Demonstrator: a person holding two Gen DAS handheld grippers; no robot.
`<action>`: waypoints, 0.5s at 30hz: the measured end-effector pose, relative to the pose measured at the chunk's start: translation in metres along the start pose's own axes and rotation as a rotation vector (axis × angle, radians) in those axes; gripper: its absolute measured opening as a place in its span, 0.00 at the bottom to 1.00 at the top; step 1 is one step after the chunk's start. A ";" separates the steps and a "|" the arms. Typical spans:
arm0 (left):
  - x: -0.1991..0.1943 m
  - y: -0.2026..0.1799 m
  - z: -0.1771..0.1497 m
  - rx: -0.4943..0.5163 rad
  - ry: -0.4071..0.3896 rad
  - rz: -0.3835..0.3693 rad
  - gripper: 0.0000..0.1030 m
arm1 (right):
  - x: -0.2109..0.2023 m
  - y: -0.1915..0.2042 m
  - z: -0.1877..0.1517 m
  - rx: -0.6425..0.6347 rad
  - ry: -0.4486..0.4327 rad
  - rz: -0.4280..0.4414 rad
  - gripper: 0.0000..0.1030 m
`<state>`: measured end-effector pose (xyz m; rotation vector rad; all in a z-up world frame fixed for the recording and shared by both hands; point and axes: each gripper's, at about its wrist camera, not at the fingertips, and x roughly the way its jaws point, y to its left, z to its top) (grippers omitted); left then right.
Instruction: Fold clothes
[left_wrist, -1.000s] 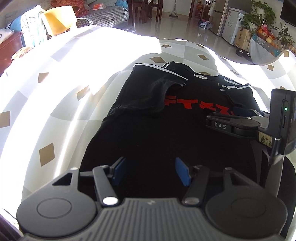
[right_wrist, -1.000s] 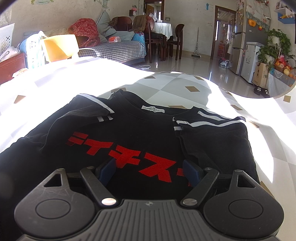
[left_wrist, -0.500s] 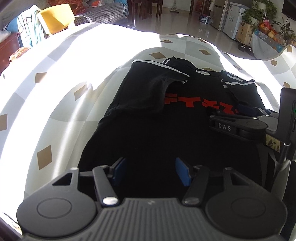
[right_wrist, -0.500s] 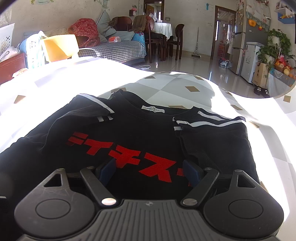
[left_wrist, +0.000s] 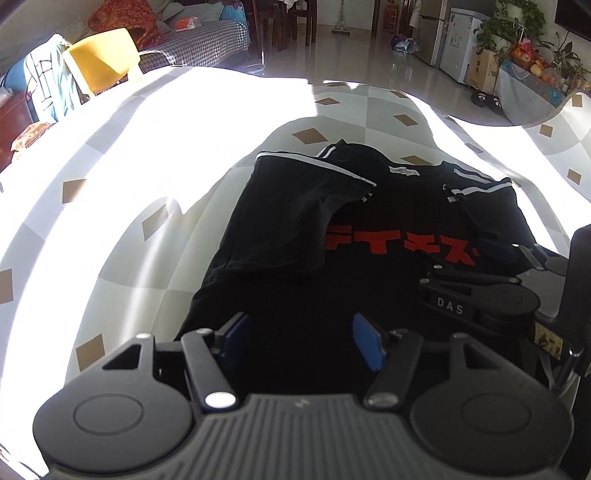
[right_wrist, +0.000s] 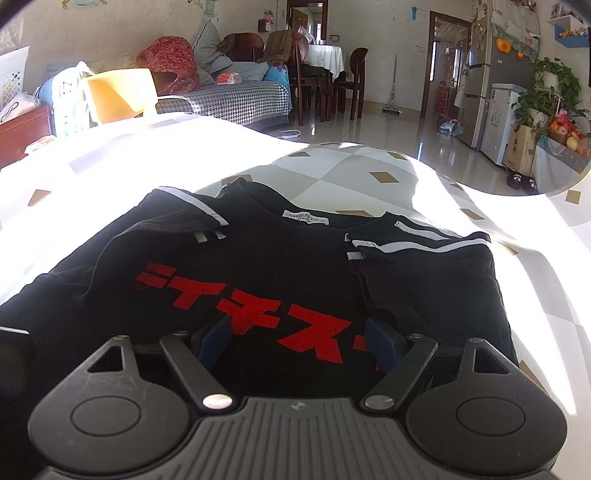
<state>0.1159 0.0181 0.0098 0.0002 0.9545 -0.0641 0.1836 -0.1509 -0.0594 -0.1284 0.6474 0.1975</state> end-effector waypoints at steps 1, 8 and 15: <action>0.003 0.000 0.002 -0.004 0.002 -0.004 0.59 | 0.000 0.000 0.000 0.000 0.000 0.000 0.76; 0.022 0.000 0.020 -0.037 0.006 -0.004 0.59 | 0.000 0.000 0.000 0.000 0.000 0.000 0.76; 0.032 -0.006 0.034 -0.011 0.012 -0.021 0.59 | 0.000 0.000 0.000 0.000 0.000 0.000 0.76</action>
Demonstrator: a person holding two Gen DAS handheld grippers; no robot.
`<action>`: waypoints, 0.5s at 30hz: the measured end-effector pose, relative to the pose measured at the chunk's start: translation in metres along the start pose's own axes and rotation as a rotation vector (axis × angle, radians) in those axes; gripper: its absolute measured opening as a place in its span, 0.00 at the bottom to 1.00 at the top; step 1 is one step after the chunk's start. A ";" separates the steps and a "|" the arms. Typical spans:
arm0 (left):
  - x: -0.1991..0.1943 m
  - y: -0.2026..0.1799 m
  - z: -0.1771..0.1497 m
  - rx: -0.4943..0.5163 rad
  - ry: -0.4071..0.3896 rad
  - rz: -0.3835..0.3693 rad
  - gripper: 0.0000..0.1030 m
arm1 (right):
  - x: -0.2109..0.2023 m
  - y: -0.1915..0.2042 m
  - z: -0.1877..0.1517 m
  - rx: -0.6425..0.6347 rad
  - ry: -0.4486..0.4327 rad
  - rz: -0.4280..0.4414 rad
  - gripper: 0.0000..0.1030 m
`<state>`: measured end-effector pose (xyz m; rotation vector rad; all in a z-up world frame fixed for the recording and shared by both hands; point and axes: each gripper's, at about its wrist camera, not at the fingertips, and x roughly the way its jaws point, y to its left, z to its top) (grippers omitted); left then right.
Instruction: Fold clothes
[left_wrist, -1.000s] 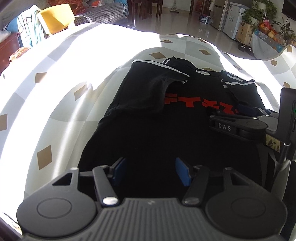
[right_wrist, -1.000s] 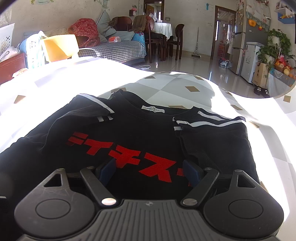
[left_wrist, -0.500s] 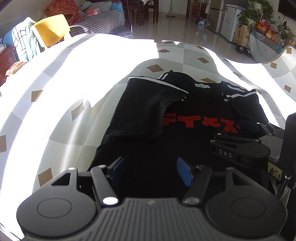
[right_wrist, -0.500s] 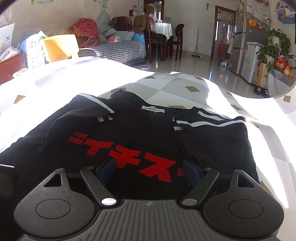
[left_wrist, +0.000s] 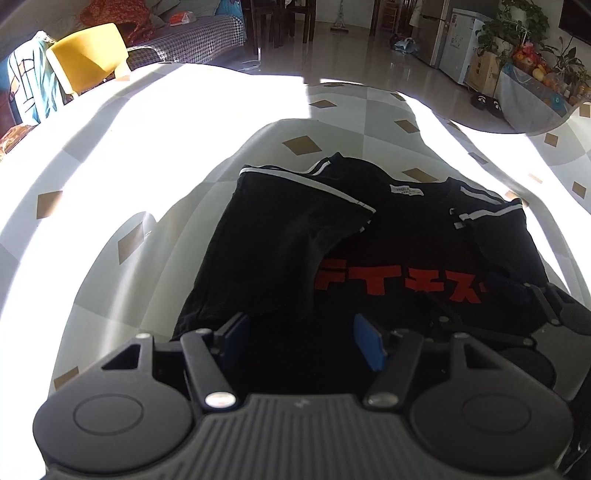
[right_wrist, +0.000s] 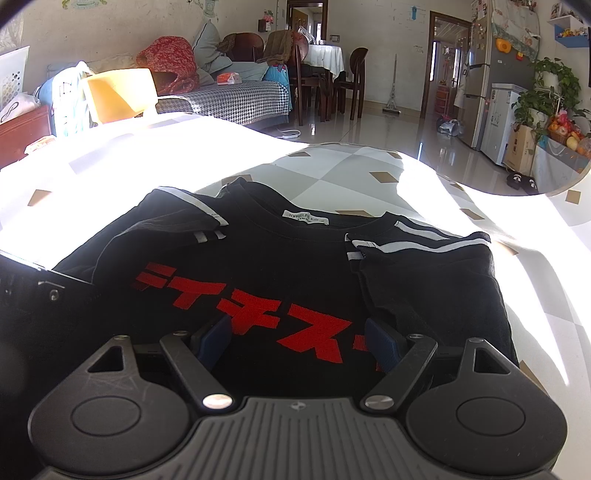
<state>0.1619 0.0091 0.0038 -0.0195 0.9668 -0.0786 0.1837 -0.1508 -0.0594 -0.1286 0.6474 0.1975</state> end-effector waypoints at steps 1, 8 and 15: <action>0.000 0.000 0.002 0.001 0.006 -0.007 0.59 | 0.000 0.000 0.000 0.000 0.000 0.000 0.76; -0.003 -0.001 0.017 0.051 0.029 -0.042 0.54 | 0.000 0.000 0.000 0.000 0.000 0.000 0.76; -0.005 0.008 0.020 -0.014 0.019 -0.077 0.47 | 0.000 0.000 0.000 0.000 0.000 0.000 0.76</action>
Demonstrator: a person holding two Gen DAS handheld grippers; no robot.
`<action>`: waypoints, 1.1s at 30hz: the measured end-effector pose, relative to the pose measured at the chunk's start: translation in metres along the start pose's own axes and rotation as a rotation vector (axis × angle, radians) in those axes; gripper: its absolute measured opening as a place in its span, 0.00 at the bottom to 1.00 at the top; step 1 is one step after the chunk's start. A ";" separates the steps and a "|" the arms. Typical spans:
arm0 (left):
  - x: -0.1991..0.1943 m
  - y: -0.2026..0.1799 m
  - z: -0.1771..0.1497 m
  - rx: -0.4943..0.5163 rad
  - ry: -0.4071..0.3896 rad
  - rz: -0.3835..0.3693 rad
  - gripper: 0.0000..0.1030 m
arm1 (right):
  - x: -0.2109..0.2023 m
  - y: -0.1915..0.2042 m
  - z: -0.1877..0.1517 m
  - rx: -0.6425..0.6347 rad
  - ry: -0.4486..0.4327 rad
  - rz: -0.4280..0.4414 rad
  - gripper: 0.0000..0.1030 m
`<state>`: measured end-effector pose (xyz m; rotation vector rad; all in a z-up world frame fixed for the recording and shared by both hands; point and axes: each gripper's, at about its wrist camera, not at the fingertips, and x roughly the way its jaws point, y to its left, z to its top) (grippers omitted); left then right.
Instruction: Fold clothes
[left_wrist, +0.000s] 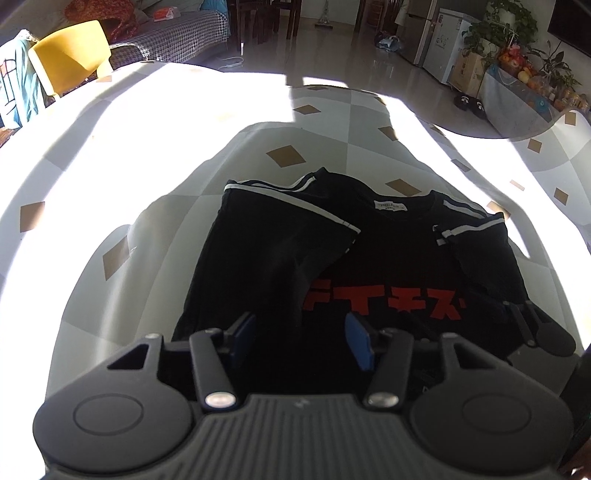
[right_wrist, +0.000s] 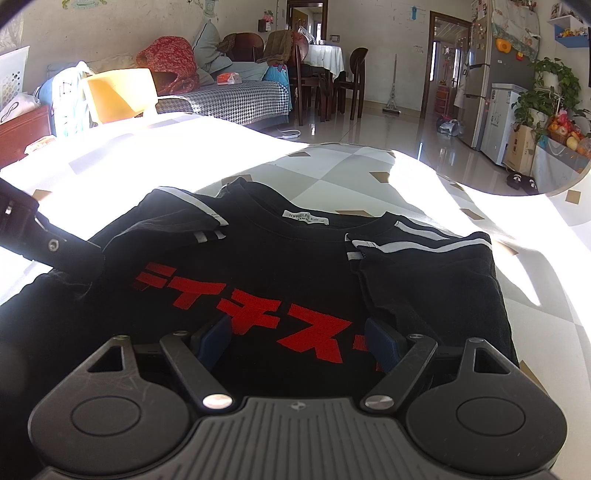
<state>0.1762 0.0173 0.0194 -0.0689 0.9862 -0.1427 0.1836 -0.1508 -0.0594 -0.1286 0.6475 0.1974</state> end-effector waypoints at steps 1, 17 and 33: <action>0.000 0.002 0.000 -0.016 0.004 -0.003 0.46 | 0.000 0.000 0.000 0.000 0.000 0.000 0.76; 0.014 0.003 0.001 -0.051 0.019 0.017 0.47 | -0.002 0.001 0.005 0.021 0.055 -0.008 0.77; 0.014 0.027 0.010 -0.155 -0.004 0.081 0.58 | -0.006 -0.007 0.023 0.029 0.278 0.044 0.74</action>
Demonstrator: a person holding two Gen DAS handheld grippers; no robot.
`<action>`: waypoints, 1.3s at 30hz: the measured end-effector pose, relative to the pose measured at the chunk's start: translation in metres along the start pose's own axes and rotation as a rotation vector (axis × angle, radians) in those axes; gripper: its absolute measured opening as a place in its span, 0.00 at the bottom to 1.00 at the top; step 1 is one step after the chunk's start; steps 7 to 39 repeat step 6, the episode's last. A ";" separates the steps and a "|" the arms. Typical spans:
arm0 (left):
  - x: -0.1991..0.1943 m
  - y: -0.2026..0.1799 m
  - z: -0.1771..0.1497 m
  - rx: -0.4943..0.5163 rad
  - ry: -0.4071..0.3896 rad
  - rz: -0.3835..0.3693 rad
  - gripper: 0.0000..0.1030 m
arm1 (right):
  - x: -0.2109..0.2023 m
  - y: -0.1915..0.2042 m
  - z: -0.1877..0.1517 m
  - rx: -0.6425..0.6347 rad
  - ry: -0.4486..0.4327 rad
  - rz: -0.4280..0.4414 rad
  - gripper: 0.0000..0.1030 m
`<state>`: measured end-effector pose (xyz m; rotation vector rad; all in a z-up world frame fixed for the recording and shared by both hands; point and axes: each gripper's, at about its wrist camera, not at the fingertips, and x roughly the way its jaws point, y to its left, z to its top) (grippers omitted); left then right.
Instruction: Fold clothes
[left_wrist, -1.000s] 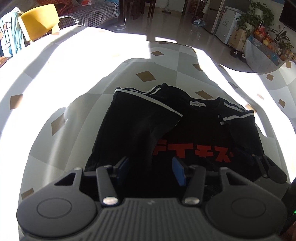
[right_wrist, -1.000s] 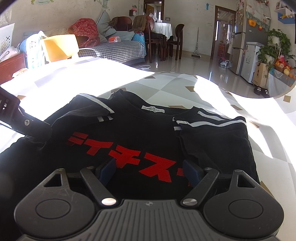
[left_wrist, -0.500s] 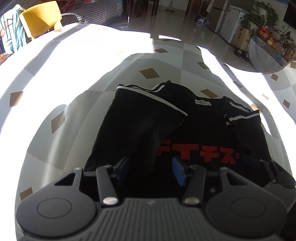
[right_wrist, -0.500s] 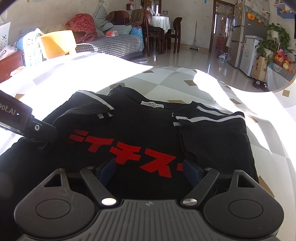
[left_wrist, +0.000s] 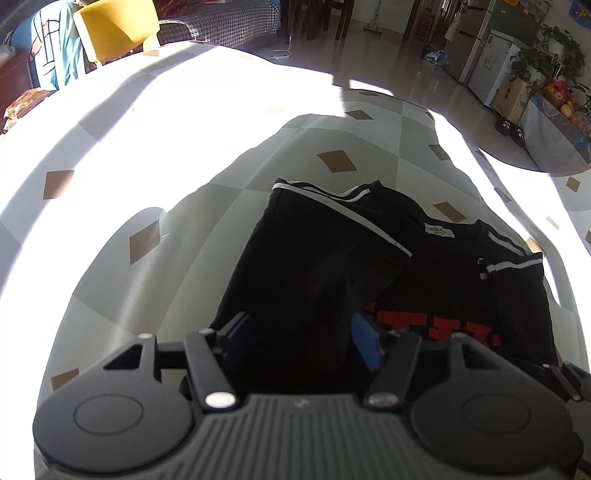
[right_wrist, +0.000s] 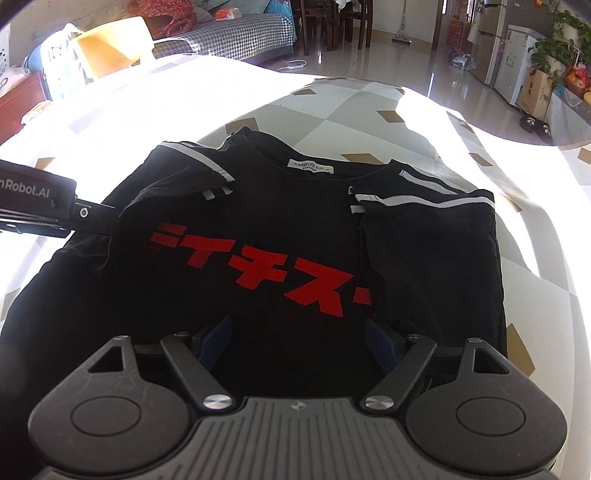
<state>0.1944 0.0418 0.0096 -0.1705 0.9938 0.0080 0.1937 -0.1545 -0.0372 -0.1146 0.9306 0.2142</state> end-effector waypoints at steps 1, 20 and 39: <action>0.000 0.004 0.001 -0.009 -0.003 0.007 0.60 | -0.001 -0.002 0.002 0.010 0.004 0.008 0.73; 0.001 0.019 0.003 -0.015 -0.006 0.037 0.63 | -0.009 -0.013 0.014 0.098 -0.025 0.069 0.69; 0.001 0.019 0.003 -0.015 -0.006 0.037 0.63 | -0.009 -0.013 0.014 0.098 -0.025 0.069 0.69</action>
